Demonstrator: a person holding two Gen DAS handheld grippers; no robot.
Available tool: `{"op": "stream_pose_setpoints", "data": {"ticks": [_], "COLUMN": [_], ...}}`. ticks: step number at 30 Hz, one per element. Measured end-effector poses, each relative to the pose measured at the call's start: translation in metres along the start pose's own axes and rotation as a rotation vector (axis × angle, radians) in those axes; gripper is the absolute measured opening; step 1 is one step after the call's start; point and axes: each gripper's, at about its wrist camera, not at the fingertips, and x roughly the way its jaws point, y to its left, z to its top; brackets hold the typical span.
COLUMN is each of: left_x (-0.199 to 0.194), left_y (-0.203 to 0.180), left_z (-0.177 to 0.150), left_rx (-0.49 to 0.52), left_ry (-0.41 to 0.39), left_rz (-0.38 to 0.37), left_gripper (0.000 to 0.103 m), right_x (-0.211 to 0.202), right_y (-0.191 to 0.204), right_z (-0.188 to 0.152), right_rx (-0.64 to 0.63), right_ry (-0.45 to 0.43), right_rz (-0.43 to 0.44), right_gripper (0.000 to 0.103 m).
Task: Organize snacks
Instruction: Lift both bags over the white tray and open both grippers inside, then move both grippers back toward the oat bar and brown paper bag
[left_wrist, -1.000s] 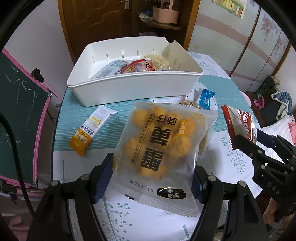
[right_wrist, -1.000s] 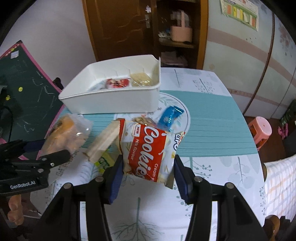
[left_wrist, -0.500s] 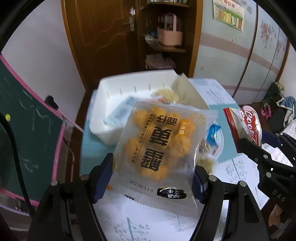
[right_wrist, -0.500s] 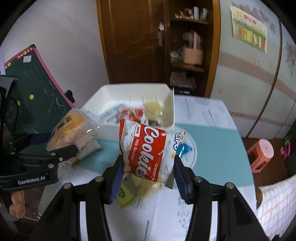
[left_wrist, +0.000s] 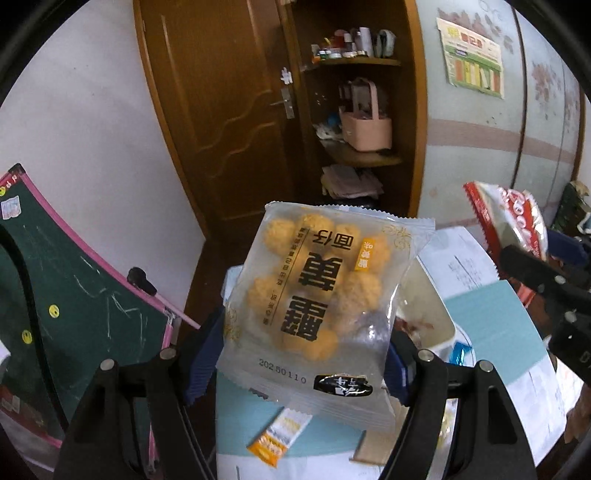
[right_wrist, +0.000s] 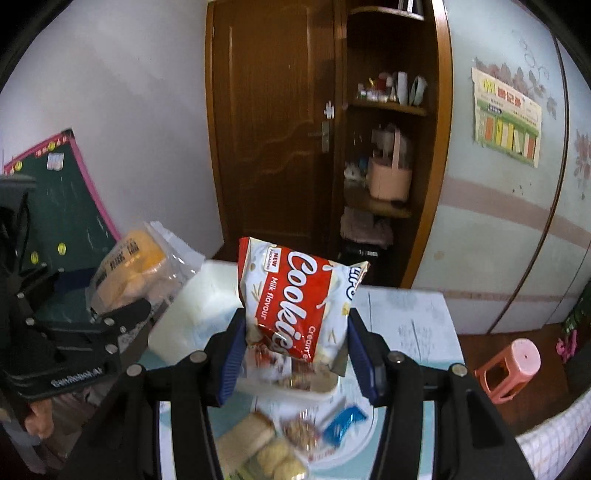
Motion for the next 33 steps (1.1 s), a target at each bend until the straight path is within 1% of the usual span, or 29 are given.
{"op": "stream_pose_setpoints", "data": {"ticks": [3,7,10,15,18,20,23,27,30,33], "left_x": [0.015,0.039,0.059,0.094,0.112,0.121,0.128,0.132,0.128,0.121], "left_y": [0.002,0.001,-0.002,-0.003,-0.001,-0.001,0.001,0.005,0.007,0.006], "left_z": [0.013,0.022,0.020,0.014,0.009,0.004,-0.001,-0.005,-0.009,-0.011], "left_rx": [-0.018,-0.035,-0.046,-0.057,-0.063,-0.054,-0.051,-0.082,-0.089,-0.076], "left_ry": [0.012,0.033,0.059,0.103,0.131,0.152,0.171,0.201,0.208,0.204], "left_rz": [-0.001,-0.005,-0.006,0.016,0.021,0.014,0.020,-0.008,-0.014,-0.008], "left_gripper": [0.074,0.074,0.074,0.076,0.082,0.094,0.095,0.095,0.095,0.095], "right_x": [0.009,0.028,0.048,0.087,0.106,0.114,0.117,0.117,0.115,0.112], "right_y": [0.000,0.001,0.001,0.002,0.002,0.002,0.003,0.002,0.003,0.005], "right_z": [0.016,0.028,0.030,0.021,0.010,0.003,-0.004,-0.008,-0.011,-0.013], "right_rx": [-0.003,0.008,0.014,0.009,-0.002,-0.002,-0.006,0.005,0.002,-0.009], "right_ry": [-0.019,-0.014,0.014,0.090,0.138,0.162,0.168,0.180,0.190,0.194], "right_rz": [0.002,0.012,0.015,0.006,0.015,0.027,0.032,0.036,0.034,0.027], "right_gripper": [0.052,0.052,0.052,0.052,0.056,0.065,0.068,0.069,0.069,0.069]}}
